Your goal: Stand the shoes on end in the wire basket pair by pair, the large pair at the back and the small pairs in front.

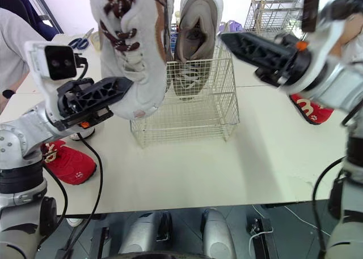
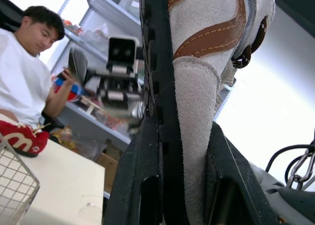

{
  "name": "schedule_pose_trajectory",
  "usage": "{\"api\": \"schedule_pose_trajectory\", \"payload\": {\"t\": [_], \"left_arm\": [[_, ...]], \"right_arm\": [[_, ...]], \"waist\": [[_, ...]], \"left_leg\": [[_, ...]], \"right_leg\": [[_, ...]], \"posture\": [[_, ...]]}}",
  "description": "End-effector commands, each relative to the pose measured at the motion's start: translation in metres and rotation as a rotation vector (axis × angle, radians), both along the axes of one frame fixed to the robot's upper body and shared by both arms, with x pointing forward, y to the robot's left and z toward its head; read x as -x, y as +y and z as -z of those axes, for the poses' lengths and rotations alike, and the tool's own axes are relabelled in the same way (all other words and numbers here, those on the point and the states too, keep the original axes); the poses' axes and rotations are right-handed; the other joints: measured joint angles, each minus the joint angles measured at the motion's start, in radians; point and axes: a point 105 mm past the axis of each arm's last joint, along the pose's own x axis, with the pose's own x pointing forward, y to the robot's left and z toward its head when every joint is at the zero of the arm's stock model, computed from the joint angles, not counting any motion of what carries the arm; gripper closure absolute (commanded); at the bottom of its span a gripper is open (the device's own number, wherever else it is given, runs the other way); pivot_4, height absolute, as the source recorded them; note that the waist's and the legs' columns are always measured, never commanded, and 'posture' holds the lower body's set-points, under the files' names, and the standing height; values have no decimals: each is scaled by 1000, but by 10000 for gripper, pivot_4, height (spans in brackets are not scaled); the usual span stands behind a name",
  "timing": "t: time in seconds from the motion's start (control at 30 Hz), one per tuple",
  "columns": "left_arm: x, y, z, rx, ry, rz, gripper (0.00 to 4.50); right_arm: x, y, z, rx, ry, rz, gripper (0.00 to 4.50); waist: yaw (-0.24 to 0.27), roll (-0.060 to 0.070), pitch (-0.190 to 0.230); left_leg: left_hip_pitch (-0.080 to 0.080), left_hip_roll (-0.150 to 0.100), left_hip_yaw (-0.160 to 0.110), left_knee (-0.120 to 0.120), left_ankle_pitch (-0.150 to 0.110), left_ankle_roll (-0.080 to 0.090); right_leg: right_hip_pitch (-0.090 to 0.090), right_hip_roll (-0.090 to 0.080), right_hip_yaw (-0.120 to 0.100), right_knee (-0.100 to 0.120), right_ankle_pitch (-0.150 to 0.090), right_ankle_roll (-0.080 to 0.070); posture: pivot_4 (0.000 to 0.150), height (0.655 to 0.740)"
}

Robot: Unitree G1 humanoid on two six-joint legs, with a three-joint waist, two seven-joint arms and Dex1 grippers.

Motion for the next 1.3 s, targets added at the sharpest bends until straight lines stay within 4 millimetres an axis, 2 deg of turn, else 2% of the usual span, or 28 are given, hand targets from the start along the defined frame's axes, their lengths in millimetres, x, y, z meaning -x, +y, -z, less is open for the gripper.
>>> {"api": "schedule_pose_trajectory", "payload": {"t": [0.03, 0.27, 0.53, 0.8, 0.87, 0.93, 1.03, 1.13, 1.23, 1.3], "left_arm": [[-9, 3, -3, 17, -38, -7, 39397], [-21, -2, 0, -16, -74, 7, 39397], [-16, -8, 1, -37, -114, 32, 39397], [-15, -13, 4, -33, -105, 44, 39397], [-15, -15, 6, -36, -99, 50, 39397], [-15, -16, 8, -41, -94, 50, 39397], [-17, -16, 10, -44, -83, 44, 39397], [-19, -16, 11, -50, -81, 38, 39397], [-20, -14, 13, -59, -71, 29, 39397], [-23, -12, 13, -69, -51, 23, 31012]], "right_arm": [[19, 11, -11, -55, -25, -35, 268], [19, 26, -8, -12, -15, -23, 268], [8, 33, -4, 27, -15, 28, 268], [10, 38, -6, 33, -47, 4, 268], [8, 37, -5, 40, -56, 21, 5794], [8, 36, -4, 46, -64, 24, 13235], [15, 36, -2, 60, -82, 2, 29441], [20, 35, -3, 61, -90, -16, 43578], [20, 37, -4, 57, -94, -31, 44614], [21, 38, -5, 53, -101, -46, 45000]], "waist": [[2, 0, 0], [22, -2, -1], [22, -2, -1], [22, -2, -1], [22, -2, -1], [22, -2, -1], [23, -2, -1], [23, -2, -1], [22, -2, -1], [22, -2, -1]], "left_leg": [[0, 0, 1, 0, 0, 1], [-1, -1, 2, 2, -2, 4], [-1, 0, 2, 2, -2, 5], [-1, 0, 2, 2, -2, 5], [-1, 0, 2, 2, -2, 5], [-1, 0, 2, 2, -2, 5], [-1, 0, 2, 2, -2, 5], [-1, 0, 2, 2, -2, 5], [-1, 0, 2, 2, -2, 5], [-1, 0, 2, 2, -2, 5]], "right_leg": [[0, 2, 0, 0, 0, 0], [0, 4, 1, -1, 1, 2], [0, 4, 1, -1, 1, 2], [0, 4, 1, -1, 1, 2], [0, 4, 1, -1, 1, 2], [0, 4, 1, -1, 1, 2], [0, 4, 1, -1, 1, 2], [0, 4, 1, -1, 1, 2], [0, 4, 1, -1, 1, 2], [0, 4, 1, -1, 1, 2]], "posture": [[1500, 7400], [1500, 7400], [1500, 7400], [1500, 7400], [1500, 7400], [1500, 7400], [1500, 7400], [1500, 7400], [1500, 7400], [1500, 7400]]}}
